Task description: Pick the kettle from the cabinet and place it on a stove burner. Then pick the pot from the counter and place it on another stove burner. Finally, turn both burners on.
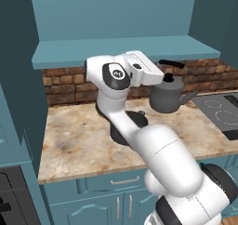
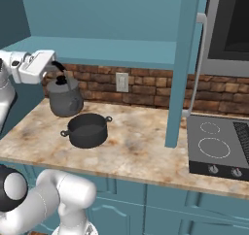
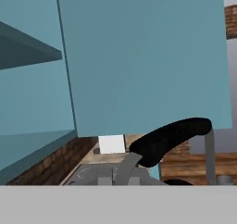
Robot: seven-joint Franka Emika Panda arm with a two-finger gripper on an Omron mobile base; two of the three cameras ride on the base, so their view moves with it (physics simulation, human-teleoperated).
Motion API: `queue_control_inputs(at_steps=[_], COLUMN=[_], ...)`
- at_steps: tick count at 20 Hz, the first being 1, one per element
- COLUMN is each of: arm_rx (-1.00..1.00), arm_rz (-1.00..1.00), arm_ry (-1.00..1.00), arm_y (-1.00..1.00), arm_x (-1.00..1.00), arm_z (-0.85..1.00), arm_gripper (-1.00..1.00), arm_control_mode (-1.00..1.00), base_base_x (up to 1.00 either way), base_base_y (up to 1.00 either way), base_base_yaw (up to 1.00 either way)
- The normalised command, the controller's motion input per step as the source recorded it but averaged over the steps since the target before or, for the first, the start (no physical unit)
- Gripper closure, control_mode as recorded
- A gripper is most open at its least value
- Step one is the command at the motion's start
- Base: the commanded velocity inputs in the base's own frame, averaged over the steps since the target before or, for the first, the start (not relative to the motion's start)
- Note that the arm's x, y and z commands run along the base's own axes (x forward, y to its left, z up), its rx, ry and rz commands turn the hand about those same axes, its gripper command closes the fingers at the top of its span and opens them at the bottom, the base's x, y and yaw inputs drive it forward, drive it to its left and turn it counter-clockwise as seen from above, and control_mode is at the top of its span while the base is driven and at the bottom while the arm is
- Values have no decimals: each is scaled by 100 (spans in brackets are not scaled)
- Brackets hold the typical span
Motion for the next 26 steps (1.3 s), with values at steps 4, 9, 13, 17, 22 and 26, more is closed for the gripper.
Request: queue_control_inputs(at_steps=[4,9,13,17,22,26], arm_rx=[0,0,0,0,0,0], arm_rz=[3,4,5,5,3,0], arm_ry=[0,0,0,0,0,0], arm_y=[0,-2,-4,-8,-2,0], arm_x=[-27,-25,-21,-20,-13,0], arm_z=[-12,-15,-17,-13,-4,0], arm_gripper=[100,100,100,100,100,100], arm_control_mode=[-100,-100,-100,-100,-100,-100], base_base_x=[0,0,0,0,0,0], base_base_y=[0,0,0,0,0,0], base_base_yaw=[0,0,0,0,0,0])
